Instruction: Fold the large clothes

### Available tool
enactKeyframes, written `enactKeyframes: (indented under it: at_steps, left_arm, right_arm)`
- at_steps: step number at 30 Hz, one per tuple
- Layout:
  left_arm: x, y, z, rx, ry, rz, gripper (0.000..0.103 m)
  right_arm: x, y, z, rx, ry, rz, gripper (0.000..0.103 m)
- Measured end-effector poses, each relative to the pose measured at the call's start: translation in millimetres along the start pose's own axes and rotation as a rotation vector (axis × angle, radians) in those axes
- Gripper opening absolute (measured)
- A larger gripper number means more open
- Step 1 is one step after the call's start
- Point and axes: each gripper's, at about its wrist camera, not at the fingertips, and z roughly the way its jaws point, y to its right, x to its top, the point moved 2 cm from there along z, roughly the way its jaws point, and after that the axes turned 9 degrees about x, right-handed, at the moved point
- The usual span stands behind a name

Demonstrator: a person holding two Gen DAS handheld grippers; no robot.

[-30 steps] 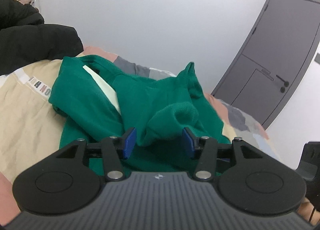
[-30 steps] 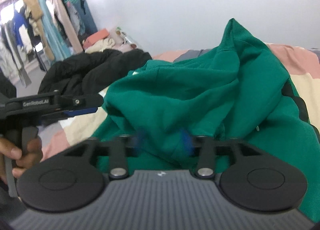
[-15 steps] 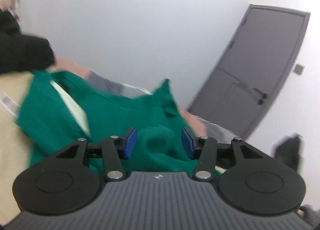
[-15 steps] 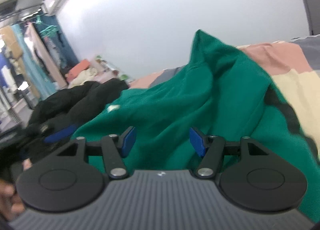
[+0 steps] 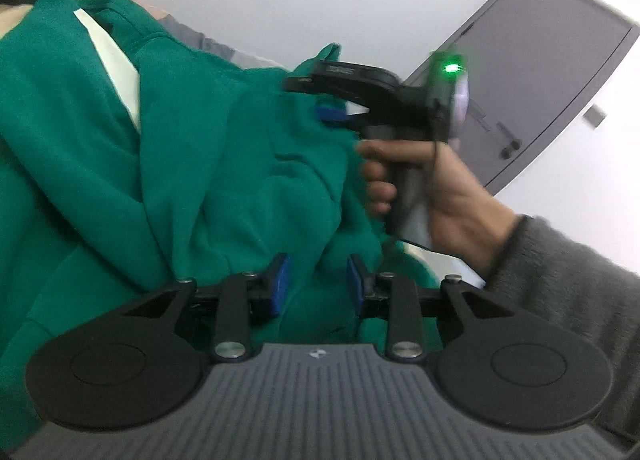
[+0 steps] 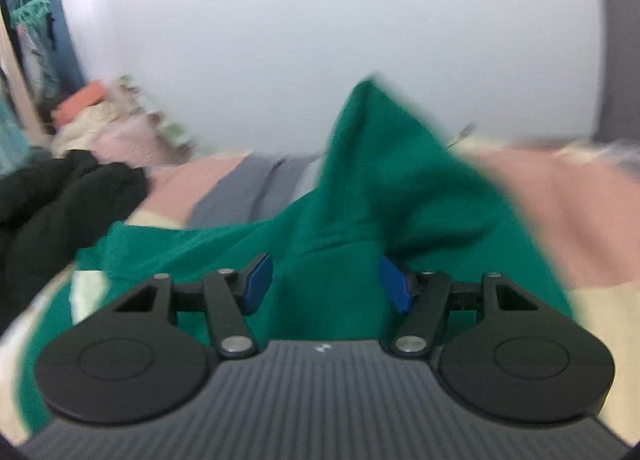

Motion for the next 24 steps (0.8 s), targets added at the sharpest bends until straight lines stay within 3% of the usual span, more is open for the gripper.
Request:
enactKeyframes:
  at_steps: [1,4,6,8,10,12,15,20,24]
  left_arm:
    - [0.3,-3.8,-0.7,-0.039,0.005,-0.027,0.036]
    - [0.1,-9.0,0.5,-0.06,0.005,-0.06,0.036]
    - [-1.2,-8.7,-1.6,-0.051,0.015,-0.043,0.036]
    - [-2.3,-4.5,-4.4,-0.036,0.036,-0.009,0.036]
    - [-2.9,1.7,-13.5,-0.032,0.098,0.015,0.036]
    - [-2.9,11.1,-24.0,-0.043,0.168,0.055,0.039]
    - [-3.0,17.9,-27.1,-0.068,0.186,0.063,0.041]
    - [-10.5,13.9,-5.9,0.006,0.096,0.074,0.041]
    - [-10.7,11.6,0.4,0.034,0.057,0.065,0.041]
  right_arm:
    - [2.2,2.5,8.7,0.024,-0.025,0.028,0.062]
    - [5.5,0.2,23.3,-0.069,-0.04,0.013,0.059]
    - [5.0,-1.6,30.0,-0.125,-0.056,-0.032,0.047]
    - [4.0,0.3,31.9,-0.124,-0.057,-0.059,0.026]
    - [4.3,1.4,25.5,-0.108,-0.026,-0.069,0.019]
    - [8.8,8.1,12.5,-0.098,0.042,-0.054,0.017]
    - [12.2,24.3,-7.9,-0.078,0.158,0.011,0.016]
    - [-16.1,60.5,13.8,-0.145,0.063,0.041,0.016]
    - [-31.8,71.1,25.5,-0.123,0.075,0.036,0.016]
